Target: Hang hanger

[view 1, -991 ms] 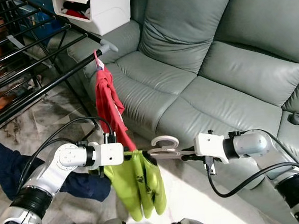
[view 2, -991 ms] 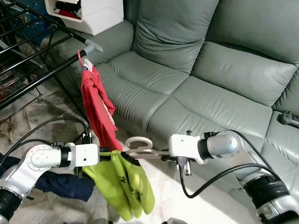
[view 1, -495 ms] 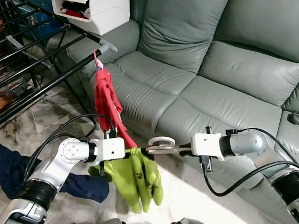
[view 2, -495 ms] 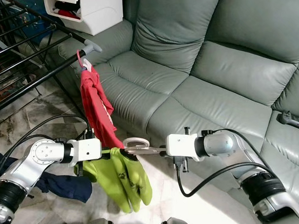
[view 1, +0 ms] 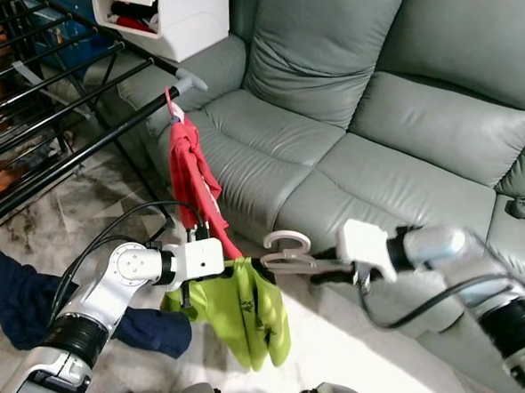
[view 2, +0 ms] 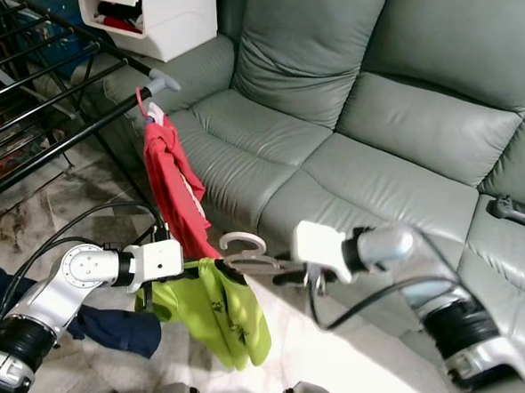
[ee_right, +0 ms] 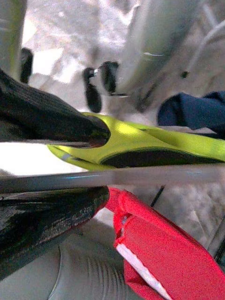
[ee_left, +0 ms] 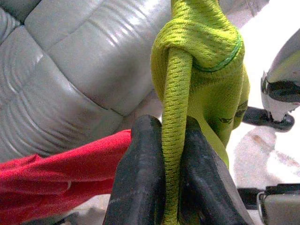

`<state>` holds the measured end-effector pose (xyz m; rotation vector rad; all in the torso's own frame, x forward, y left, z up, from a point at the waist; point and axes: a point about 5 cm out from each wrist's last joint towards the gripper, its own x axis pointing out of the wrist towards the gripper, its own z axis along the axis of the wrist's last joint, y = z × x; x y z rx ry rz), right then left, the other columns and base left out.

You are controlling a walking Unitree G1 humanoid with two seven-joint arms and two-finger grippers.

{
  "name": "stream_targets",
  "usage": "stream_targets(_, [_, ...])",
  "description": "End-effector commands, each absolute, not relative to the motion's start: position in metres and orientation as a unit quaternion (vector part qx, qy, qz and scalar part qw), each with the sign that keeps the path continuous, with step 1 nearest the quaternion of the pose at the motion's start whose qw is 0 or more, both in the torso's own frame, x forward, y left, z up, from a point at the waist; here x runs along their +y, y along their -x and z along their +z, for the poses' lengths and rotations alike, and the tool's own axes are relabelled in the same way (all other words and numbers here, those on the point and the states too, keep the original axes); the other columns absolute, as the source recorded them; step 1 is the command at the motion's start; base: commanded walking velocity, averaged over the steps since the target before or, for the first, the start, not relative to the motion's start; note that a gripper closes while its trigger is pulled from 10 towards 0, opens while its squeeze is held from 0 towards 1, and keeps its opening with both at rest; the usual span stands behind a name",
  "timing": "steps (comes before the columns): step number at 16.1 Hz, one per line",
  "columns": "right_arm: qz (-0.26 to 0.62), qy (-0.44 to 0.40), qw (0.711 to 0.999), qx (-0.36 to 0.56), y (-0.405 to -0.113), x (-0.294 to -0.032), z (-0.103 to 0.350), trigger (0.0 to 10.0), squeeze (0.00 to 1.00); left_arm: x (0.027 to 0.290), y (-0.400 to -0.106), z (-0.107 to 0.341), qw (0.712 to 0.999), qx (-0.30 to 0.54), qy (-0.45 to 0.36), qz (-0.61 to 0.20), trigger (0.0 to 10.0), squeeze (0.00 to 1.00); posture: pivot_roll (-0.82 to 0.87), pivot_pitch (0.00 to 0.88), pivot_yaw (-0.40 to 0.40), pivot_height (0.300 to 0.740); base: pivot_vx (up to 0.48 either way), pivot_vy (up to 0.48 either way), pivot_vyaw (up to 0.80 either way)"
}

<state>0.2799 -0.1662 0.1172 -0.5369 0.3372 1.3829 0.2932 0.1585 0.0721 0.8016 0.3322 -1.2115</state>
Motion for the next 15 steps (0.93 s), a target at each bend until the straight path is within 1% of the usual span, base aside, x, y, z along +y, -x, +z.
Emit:
stream_targets(1, [0.643,0.223,0.721,0.131,-0.285,-0.165,0.141,10.0,1.00,0.170,-0.301,0.077,0.781,0.148,-0.339,-0.504,0.0,0.00,-0.04,0.002,-0.003,0.740,0.000,0.000,0.00])
stream_targets(3, [0.643,0.213,0.725,0.123,-0.287,-0.170,0.153,10.0,1.00,0.180,-0.306,0.074,0.816,0.158,-0.320,-0.455,0.0,0.00,-0.04,0.000,-0.001,0.740,0.000,0.000,0.00])
stream_targets(5, [0.618,0.193,0.756,0.096,-0.295,-0.173,0.166,10.0,1.00,0.189,-0.303,0.069,0.824,0.173,-0.320,-0.436,0.0,0.00,-0.04,0.000,0.001,0.740,0.000,0.000,0.00])
stream_targets(6, [0.590,0.173,0.786,0.069,-0.301,-0.175,0.176,10.0,1.00,0.190,-0.304,0.068,0.833,0.172,-0.308,-0.425,0.0,0.00,-0.04,0.000,0.001,0.740,0.000,0.000,0.00])
stream_targets(7, [0.554,0.174,0.813,0.041,-0.309,-0.177,0.181,10.0,1.00,0.192,-0.305,0.067,0.843,0.175,-0.294,-0.416,0.0,0.00,-0.04,0.000,0.001,0.740,0.000,0.000,0.00])
stream_targets(8, [0.521,0.183,0.833,0.022,-0.315,-0.179,0.184,10.0,1.00,0.193,-0.306,0.067,0.847,0.176,-0.291,-0.409,0.0,0.00,-0.04,0.000,0.001,0.740,0.000,0.000,0.00])
stream_targets(9, [0.473,0.163,0.866,0.014,-0.322,-0.187,0.184,10.0,1.00,0.194,-0.309,0.066,0.853,0.179,-0.289,-0.396,0.0,0.00,-0.04,0.000,0.001,0.740,0.000,0.000,0.00])
stream_targets(10, [0.482,0.130,0.866,0.023,-0.315,-0.191,0.180,10.0,1.00,0.196,-0.315,0.070,0.870,0.171,-0.278,-0.370,0.0,0.00,-0.04,0.000,0.001,0.740,0.000,0.000,0.00])
stream_targets(12, [0.486,0.096,0.867,0.044,-0.305,-0.196,0.171,10.0,1.00,0.198,-0.322,0.079,0.886,0.154,-0.265,-0.348,0.0,0.00,-0.05,0.000,0.004,0.740,0.000,0.000,0.00])
stream_targets(14, [0.505,0.070,0.857,0.074,-0.289,-0.193,0.155,10.0,1.00,0.197,-0.328,0.091,0.899,0.135,-0.237,-0.343,0.0,0.00,-0.05,0.000,0.006,0.740,0.000,0.000,0.00])
stream_targets(15, [0.522,0.049,0.847,0.092,-0.278,-0.186,0.144,10.0,1.00,0.196,-0.333,0.104,0.909,0.114,-0.216,-0.338,0.0,0.00,-0.05,0.000,0.009,0.740,0.000,0.000,0.00])
